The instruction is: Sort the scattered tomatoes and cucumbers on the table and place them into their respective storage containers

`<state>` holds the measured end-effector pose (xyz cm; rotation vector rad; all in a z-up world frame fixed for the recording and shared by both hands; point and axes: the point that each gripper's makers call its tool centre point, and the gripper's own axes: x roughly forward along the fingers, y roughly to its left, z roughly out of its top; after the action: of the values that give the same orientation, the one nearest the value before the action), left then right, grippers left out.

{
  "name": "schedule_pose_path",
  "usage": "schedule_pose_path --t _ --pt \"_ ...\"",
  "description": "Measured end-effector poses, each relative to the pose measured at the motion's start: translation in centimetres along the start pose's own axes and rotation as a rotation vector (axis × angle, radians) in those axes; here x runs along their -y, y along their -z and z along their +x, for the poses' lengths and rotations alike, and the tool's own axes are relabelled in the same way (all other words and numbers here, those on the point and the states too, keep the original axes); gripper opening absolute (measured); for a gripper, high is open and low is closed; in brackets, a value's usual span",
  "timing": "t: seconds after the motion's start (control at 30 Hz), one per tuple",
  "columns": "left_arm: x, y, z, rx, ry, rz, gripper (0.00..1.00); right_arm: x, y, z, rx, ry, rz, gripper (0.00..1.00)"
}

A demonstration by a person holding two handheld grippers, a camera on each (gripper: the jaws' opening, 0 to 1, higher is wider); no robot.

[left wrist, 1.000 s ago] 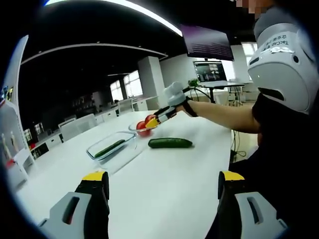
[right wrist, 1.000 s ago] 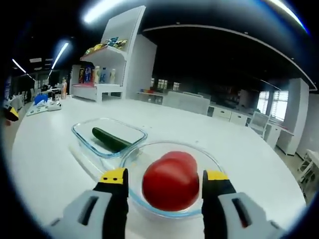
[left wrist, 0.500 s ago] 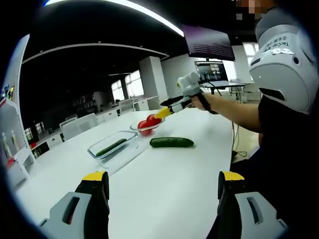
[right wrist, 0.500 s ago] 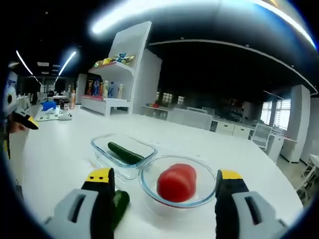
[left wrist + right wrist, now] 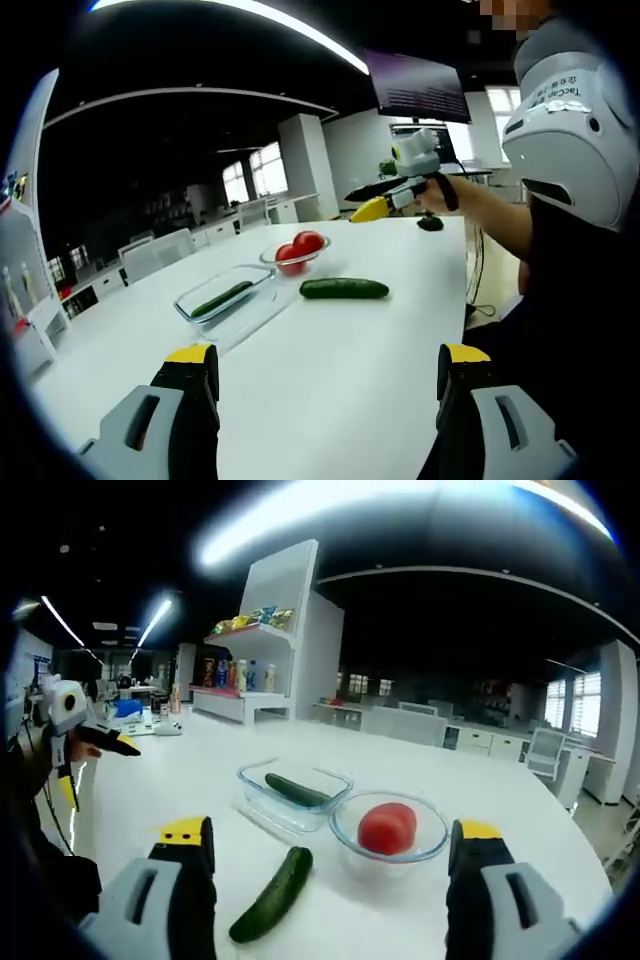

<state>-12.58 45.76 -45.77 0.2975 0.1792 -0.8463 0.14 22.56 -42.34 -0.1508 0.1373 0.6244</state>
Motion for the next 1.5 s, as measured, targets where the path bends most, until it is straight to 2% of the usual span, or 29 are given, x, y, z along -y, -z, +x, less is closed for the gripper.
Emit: schedule_pose_path --t 0.17,0.3,0.5,0.63,0.87,1.0,1.07,1.2,1.37,1.5 --pt "0.3 0.0 0.3 -0.004 0.007 0.003 0.90 -1.2 1.2 -1.5 -0.036 -0.048 0.030 0.94" --pt "0.4 0.0 0.3 -0.005 0.007 0.004 0.90 -1.2 2.2 -2.5 -0.076 -0.052 0.033 0.95" --pt "0.3 0.1 0.4 -0.005 0.003 -0.002 0.90 -1.4 5.0 -3.6 -0.186 -0.061 -0.017 0.94" --pt "0.5 0.1 0.5 -0.006 0.008 -0.001 0.90 -1.4 5.8 -3.9 -0.208 -0.058 -0.026 0.94" --pt "0.4 0.0 0.6 -0.006 0.011 0.000 0.90 -1.3 5.8 -3.8 -0.210 -0.051 -0.017 0.95" --pt "0.3 0.0 0.5 -0.006 0.010 -0.001 0.90 -1.5 6.3 -3.2 -0.225 -0.058 0.006 0.94" --pt "0.3 0.1 0.5 -0.006 0.008 -0.001 0.90 -2.1 7.5 -2.8 -0.275 -0.079 0.071 0.93" --pt "0.4 0.1 0.6 -0.005 0.011 -0.003 0.90 -3.5 8.9 -1.4 -0.300 -0.129 0.130 0.92" --pt "0.3 0.4 0.5 -0.009 0.007 -0.008 0.90 -4.4 8.8 0.8 -0.286 -0.148 0.170 0.85" --pt "0.4 0.2 0.5 -0.003 0.011 -0.013 0.90 -5.3 9.2 2.6 -0.311 -0.172 0.189 0.79"
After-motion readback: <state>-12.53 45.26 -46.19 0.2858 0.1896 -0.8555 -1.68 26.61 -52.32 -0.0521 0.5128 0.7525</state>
